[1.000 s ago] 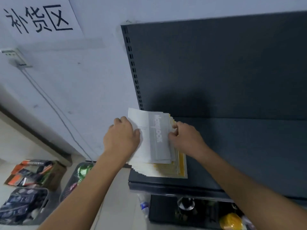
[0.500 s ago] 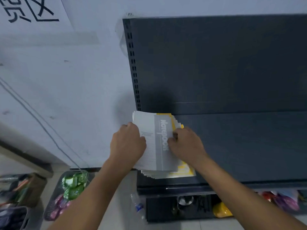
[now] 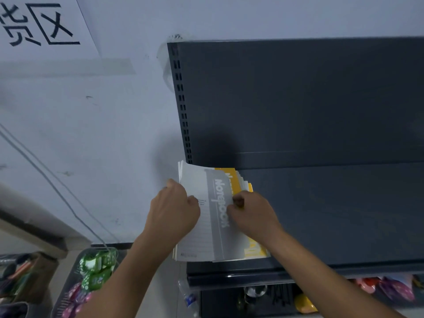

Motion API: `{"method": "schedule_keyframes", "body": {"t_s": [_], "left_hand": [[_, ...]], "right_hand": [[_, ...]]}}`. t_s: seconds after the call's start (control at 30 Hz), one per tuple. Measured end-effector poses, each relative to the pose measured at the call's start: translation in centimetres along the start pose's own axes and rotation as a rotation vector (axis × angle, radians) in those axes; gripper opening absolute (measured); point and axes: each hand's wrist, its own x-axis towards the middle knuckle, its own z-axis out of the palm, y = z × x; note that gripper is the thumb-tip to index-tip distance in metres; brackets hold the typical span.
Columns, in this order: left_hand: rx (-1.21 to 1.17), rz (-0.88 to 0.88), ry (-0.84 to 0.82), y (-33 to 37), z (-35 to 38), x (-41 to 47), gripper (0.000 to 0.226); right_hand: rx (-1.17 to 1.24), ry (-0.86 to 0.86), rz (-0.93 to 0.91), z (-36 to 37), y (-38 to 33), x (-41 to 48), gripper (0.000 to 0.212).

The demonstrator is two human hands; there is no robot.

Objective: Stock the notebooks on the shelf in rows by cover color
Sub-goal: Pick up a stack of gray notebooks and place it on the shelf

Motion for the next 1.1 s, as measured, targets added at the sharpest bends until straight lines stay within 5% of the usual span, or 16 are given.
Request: {"method": "schedule_keyframes", "body": {"t_s": [0.3,0.43,0.7,1.1], "left_hand": [[-0.362,0.019,-0.111,0.9,-0.6,-0.1,0.013],[-0.269,0.158,-0.117,1.9,0.7,-0.3,0.024],[-0.007,0.292,-0.024,6.6,2.9,-1.2,0.032],[0.074,0.569,-0.116,21.1,11.7,-4.7,0.038]], "right_hand": [[0.231,0.016,0.098,-1.3,-0.3,-0.2,0.029],[0.270,0.055,0.118,-2.3,0.2,-1.1,0.019],[0.266,0.160,0.258,-7.0,3.7,-3.7,0.034],[0.003,0.387,0.368,-17.8,15.0,-8.7,0.028]]}}
